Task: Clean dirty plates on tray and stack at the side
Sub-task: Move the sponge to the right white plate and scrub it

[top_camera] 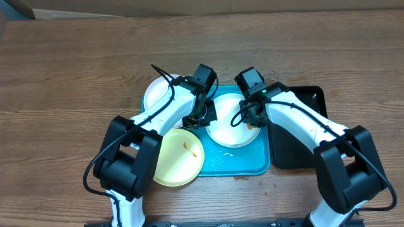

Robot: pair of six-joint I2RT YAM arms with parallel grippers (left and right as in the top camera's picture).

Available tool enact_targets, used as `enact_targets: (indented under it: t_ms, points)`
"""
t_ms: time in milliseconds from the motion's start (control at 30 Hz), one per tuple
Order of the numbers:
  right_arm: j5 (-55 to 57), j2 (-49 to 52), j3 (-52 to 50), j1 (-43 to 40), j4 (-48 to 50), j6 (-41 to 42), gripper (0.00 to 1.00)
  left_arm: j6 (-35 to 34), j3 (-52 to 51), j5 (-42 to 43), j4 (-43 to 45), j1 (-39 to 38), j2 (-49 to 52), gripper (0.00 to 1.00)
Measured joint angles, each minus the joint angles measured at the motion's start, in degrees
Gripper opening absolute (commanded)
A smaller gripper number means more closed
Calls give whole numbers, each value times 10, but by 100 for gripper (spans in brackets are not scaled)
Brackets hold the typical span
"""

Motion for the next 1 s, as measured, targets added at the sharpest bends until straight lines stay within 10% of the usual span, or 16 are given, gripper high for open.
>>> enact_targets:
  t_ms: [633,1000]
  points:
    - [-80,1,-56,-5,56,-1,4,0,0,0,3,0,0,4]
    - [-335,23,-21,-22,23,-45,4,0,0,-2,3,1,0,4]
